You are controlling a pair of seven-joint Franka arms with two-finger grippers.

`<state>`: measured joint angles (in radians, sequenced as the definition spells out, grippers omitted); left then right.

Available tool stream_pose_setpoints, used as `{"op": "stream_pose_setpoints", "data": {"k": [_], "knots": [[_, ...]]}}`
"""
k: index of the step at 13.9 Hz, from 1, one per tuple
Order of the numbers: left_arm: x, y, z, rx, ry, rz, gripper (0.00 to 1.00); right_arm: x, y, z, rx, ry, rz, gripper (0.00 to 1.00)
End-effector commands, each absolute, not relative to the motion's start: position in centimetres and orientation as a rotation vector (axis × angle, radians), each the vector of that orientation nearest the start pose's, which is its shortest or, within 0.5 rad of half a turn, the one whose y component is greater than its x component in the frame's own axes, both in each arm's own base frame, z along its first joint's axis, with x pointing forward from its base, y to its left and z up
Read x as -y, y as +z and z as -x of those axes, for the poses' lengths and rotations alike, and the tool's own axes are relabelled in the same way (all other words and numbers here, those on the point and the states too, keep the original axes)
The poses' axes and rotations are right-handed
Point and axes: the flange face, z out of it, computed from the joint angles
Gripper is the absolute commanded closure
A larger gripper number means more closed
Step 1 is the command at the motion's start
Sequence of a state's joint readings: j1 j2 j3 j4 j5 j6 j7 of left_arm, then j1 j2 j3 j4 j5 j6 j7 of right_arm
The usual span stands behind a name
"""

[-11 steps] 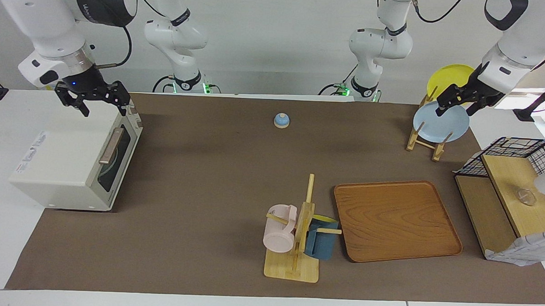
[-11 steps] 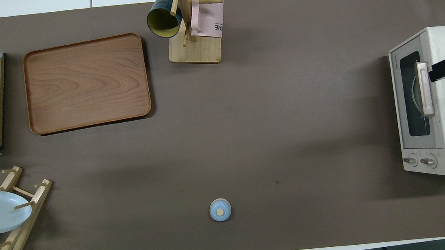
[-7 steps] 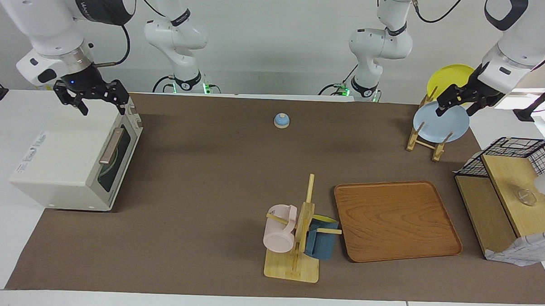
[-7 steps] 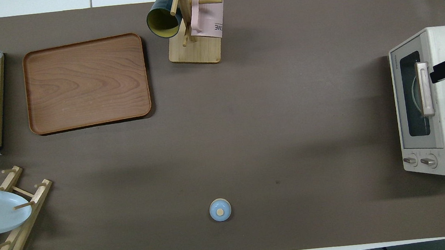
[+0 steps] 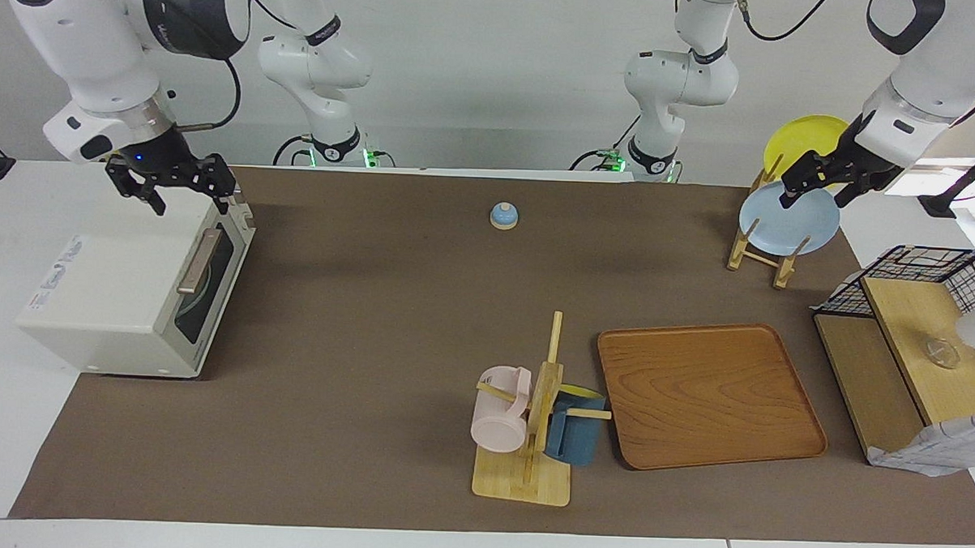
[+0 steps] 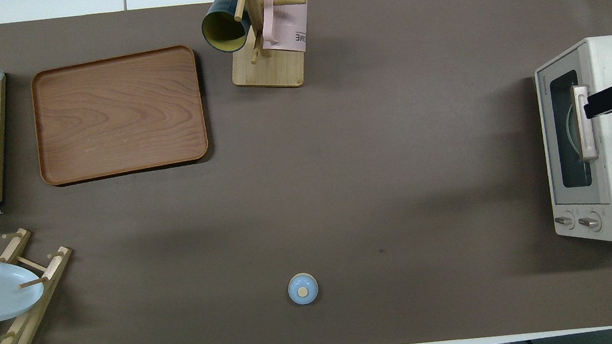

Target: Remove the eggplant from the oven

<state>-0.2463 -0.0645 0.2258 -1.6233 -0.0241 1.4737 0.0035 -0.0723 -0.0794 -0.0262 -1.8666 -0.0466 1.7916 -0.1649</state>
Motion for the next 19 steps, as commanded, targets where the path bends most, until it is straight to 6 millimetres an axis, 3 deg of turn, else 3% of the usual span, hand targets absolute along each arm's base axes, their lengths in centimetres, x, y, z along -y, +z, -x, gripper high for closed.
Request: {"op": "stream_pose_setpoints", "data": {"k": [1, 6, 8, 10, 13, 17, 18, 19], "knots": [[0.9, 62.8, -52.3, -0.064, 0.156, 3.183, 0.0, 6.9, 50.6, -53.2, 0.152, 0.056, 3.228, 1.0], [0.9, 62.8, -52.3, -0.064, 0.159, 3.182, 0.0, 8.0, 47.3, -53.9, 0.24, 0.188, 3.345, 1.0], [0.9, 62.8, -52.3, -0.064, 0.156, 3.183, 0.0, 7.3, 46.2, -54.4, 0.205, 0.188, 3.348, 1.0], [0.9, 62.8, -52.3, -0.064, 0.156, 3.183, 0.0, 4.5, 44.0, -56.0, 0.182, 0.137, 3.354, 1.0], [0.9, 62.8, -52.3, -0.064, 0.159, 3.182, 0.0, 0.0, 39.0, -58.6, 0.137, 0.04, 3.349, 1.0], [0.9, 62.8, -52.3, -0.064, 0.156, 3.183, 0.0, -2.2, 32.9, -61.1, 0.096, -0.039, 3.328, 1.0], [0.9, 62.8, -52.3, -0.064, 0.159, 3.182, 0.0, -3.3, 32.5, -61.3, 0.077, -0.058, 3.323, 1.0], [0.9, 62.8, -52.3, -0.064, 0.156, 3.183, 0.0, -5.0, 33.4, -61.6, 0.036, -0.065, 3.288, 0.92]]}}
